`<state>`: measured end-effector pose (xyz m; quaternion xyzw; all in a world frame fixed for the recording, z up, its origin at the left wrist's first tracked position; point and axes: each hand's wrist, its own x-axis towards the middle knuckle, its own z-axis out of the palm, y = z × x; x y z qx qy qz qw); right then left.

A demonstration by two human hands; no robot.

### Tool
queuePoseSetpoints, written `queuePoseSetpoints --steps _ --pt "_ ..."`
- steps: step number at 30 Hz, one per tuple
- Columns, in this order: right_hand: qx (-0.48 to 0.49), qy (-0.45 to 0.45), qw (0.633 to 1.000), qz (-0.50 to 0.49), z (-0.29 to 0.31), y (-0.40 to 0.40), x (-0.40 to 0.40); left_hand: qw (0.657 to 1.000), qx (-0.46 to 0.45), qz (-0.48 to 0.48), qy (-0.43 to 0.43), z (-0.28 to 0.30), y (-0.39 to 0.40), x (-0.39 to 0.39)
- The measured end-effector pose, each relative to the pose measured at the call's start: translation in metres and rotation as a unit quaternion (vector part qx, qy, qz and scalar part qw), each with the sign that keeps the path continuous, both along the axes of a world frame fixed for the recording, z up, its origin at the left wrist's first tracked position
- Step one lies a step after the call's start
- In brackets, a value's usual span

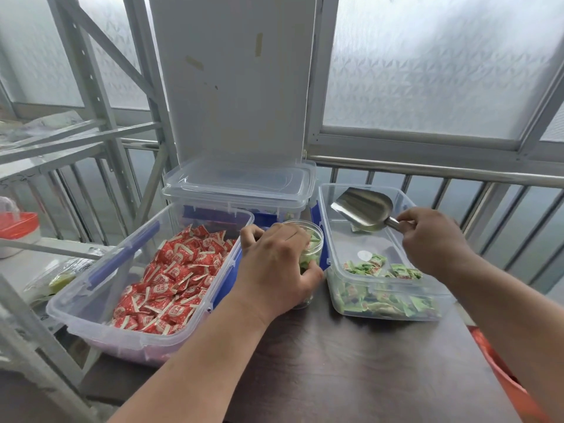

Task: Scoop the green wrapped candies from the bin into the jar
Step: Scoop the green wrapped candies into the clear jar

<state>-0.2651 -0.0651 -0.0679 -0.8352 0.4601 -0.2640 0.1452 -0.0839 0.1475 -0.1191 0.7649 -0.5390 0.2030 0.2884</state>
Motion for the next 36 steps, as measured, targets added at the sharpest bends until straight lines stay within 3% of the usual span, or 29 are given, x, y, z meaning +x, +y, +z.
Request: queuePoseSetpoints --steps 3,9,12,17,19,21,23,29,36 --pt "0.019 0.012 0.999 -0.042 -0.008 -0.014 0.008 1.0 0.018 0.008 -0.006 0.003 -0.005 0.001" --pt "0.085 0.143 0.983 -0.075 -0.019 -0.027 0.013 0.998 -0.006 -0.043 0.054 -0.003 -0.015 0.007" --pt "0.117 0.161 0.978 -0.065 -0.022 -0.026 0.017 0.994 -0.055 -0.051 0.085 -0.012 -0.015 0.005" --pt "0.085 0.172 0.976 -0.1 -0.02 -0.029 0.018 0.977 -0.145 -0.064 0.143 -0.04 -0.015 -0.002" --pt "0.058 0.194 0.974 -0.1 -0.019 -0.033 0.019 0.961 -0.143 -0.066 0.226 -0.055 -0.015 -0.003" --pt "0.026 0.216 0.971 -0.103 -0.015 -0.041 0.024 0.926 -0.127 -0.078 0.347 -0.065 -0.014 -0.002" --pt "0.0 0.239 0.965 -0.106 -0.01 -0.048 0.031 0.896 -0.129 -0.098 0.413 -0.071 -0.016 0.004" --pt "0.015 0.343 0.938 -0.049 -0.023 -0.051 0.049 0.876 -0.176 -0.122 0.433 -0.079 -0.022 0.012" --pt "0.052 0.275 0.96 -0.027 -0.026 -0.053 0.047 0.861 -0.184 -0.138 0.454 -0.072 -0.021 0.01"
